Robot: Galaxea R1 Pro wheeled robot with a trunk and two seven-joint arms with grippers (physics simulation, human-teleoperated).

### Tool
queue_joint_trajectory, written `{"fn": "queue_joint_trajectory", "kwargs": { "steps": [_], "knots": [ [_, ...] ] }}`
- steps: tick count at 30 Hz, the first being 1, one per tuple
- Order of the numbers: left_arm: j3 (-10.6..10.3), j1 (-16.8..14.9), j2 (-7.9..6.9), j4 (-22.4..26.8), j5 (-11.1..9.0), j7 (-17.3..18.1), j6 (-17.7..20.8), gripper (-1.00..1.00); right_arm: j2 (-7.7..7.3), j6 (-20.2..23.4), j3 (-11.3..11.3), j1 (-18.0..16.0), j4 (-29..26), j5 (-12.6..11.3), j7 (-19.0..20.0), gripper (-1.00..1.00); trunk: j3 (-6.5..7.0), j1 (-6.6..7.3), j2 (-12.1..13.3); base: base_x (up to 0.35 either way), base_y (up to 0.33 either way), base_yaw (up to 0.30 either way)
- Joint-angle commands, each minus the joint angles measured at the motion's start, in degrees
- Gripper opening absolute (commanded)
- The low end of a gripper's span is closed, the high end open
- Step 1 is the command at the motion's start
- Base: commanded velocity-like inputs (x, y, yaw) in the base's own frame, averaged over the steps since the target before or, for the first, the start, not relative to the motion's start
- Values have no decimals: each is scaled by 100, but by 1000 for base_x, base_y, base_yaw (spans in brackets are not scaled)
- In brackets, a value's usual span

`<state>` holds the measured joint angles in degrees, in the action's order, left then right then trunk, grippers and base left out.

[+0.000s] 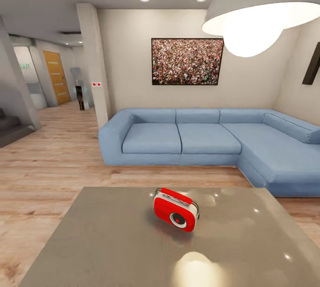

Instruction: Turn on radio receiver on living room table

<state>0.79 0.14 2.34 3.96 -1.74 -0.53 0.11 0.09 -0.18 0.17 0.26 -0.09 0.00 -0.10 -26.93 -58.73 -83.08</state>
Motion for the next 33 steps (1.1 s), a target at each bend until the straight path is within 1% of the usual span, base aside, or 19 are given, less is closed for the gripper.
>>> {"fn": "queue_joint_trajectory", "kwargs": {
  "steps": [1,12,22,30,33],
  "knots": [
    [0,1,3,0,0,0,-1,100,0,0,0,0,0,0,1,100,0,0,0,0,0,22],
    [1,1,8,0,7,0,-18,100,0,0,0,0,0,0,16,100,0,0,0,10,0,4],
    [0,-1,3,0,-1,0,-21,100,0,2,0,0,0,0,27,100,0,0,0,176,-62,0],
    [0,0,10,1,2,0,-34,100,0,1,0,0,0,0,28,100,0,0,0,30,-18,0],
    [0,0,11,1,1,0,-41,100,0,1,0,0,0,0,28,100,0,0,0,4,-164,0]
  ]
}}
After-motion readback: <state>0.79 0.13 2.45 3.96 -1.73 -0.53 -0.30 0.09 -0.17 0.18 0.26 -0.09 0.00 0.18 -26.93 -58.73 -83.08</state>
